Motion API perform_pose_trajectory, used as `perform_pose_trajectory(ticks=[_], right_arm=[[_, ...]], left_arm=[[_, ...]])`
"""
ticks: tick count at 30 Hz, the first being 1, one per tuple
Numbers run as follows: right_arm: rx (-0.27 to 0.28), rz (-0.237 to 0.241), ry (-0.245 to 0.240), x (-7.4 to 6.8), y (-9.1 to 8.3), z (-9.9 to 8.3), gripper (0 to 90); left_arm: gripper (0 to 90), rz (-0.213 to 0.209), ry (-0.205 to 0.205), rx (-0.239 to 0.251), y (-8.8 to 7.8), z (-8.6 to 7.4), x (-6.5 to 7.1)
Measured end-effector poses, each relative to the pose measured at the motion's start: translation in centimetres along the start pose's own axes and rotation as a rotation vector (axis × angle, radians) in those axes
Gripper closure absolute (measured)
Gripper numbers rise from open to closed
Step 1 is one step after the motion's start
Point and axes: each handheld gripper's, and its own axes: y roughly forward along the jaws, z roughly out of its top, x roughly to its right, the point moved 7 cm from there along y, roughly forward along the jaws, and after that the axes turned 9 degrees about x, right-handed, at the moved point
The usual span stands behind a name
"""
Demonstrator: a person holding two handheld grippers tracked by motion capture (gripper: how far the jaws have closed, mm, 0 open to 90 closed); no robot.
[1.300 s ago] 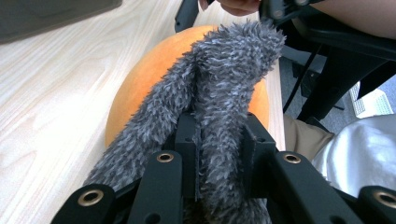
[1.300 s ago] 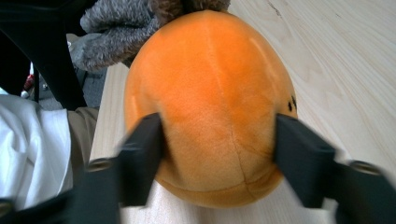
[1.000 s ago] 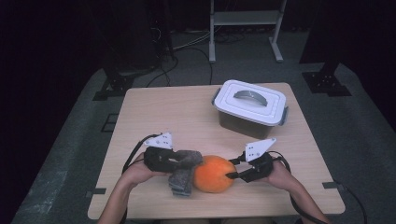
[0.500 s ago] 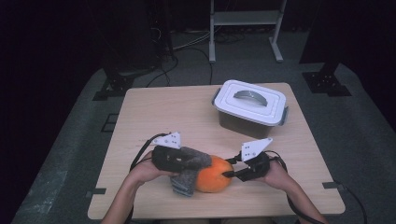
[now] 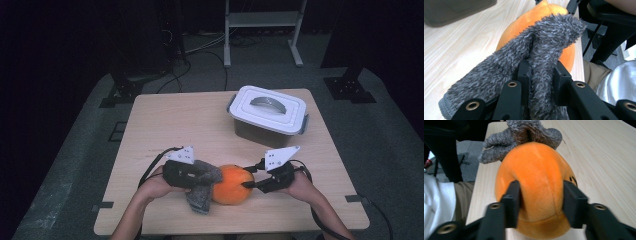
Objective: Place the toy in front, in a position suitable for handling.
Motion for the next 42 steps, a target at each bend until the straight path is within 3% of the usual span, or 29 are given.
perform_pose_trajectory(ticks=[2, 5, 8, 12, 18, 21, 28, 33, 38, 42], right_arm=[[0.003, 0.009, 0.016, 0.1, 0.1, 0.0, 42.1], [0.011, 0.005, 0.04, 0.4, 0.0, -0.2, 39.9], [0.009, -0.003, 0.059, 0.5, 0.1, -0.3, 49.2], [0.024, -0.03, 0.04, -0.1, 0.2, 0.5, 60.3], [0.021, -0.027, 0.009, -1.1, 1.4, 1.7, 61.6], [0.013, -0.025, -0.008, -1.6, 1.6, 1.8, 61.7], [0.011, -0.026, 0.023, -1.1, 1.0, 0.9, 63.2], [0.013, -0.024, 0.019, -1.1, 1.1, 1.0, 63.2], [0.027, -0.022, 0.016, -1.2, 1.5, 1.3, 63.1], [0.034, -0.024, 0.021, -1.2, 1.6, 1.2, 63.1]], left_arm=[[72.3, 0.0, -0.001, -0.002, 0.0, 0.0, 0.0], [72.2, 0.002, -0.001, -0.002, 0.1, 0.0, -0.1], [72.3, 0.005, -0.001, 0.001, 0.2, 0.3, -0.1], [72.4, 0.01, 0.048, 0.0, 0.0, 1.9, 0.6], [72.3, -0.04, 0.111, 0.016, 1.4, 4.9, 2.6], [72.3, -0.046, 0.141, -0.02, 2.2, 5.1, 3.1], [72.3, -0.029, 0.097, -0.008, 1.6, 4.1, 1.9], [72.4, -0.026, 0.069, 0.022, 1.0, 3.3, 1.3], [72.3, -0.049, 0.059, 0.073, 1.6, 4.4, 1.8], [72.1, -0.066, 0.07, 0.081, 2.8, 5.4, 2.2]])
